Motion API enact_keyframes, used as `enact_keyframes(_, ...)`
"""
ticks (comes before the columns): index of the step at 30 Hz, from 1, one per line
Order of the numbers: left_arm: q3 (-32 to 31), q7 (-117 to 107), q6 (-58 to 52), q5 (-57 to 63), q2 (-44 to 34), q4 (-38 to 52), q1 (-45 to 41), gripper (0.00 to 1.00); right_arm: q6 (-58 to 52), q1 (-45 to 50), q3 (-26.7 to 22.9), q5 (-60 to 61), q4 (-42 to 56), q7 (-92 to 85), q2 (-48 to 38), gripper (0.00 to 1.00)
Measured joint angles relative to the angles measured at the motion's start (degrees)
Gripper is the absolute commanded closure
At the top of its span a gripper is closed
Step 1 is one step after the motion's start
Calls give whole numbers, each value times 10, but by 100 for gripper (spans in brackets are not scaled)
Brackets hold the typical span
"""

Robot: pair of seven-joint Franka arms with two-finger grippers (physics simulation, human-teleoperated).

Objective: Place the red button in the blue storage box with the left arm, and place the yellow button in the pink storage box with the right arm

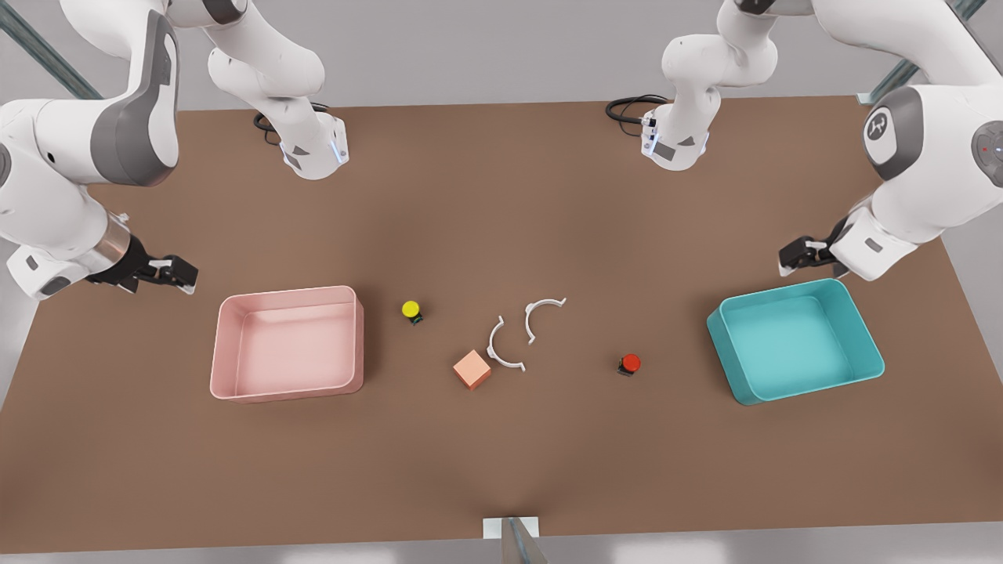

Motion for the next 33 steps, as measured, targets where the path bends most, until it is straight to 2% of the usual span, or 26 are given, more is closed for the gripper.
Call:
enact_keyframes(3,0,4,11,2,26,0,-38,0,6,-2,10,0,-1,1,20,0)
enact_keyframes(7,-1,4,63,0,96,-16,-117,0,33,16,71,-4,-31,8,54,0)
enact_keyframes(11,0,0,195,0,133,-122,-147,0,62,82,85,-23,-55,29,73,0)
enact_keyframes(14,0,-2,286,0,154,-161,-159,0,89,120,90,-29,-89,49,81,0)
enact_keyframes(20,-1,-7,448,-3,212,-233,-189,0,139,136,136,-32,-137,95,95,0)
enact_keyframes(25,0,-9,526,-3,244,-241,-190,0,183,203,145,-33,-143,136,138,0)
enact_keyframes(33,1,-11,577,1,271,-220,-187,0,284,201,144,-33,-228,188,167,0)
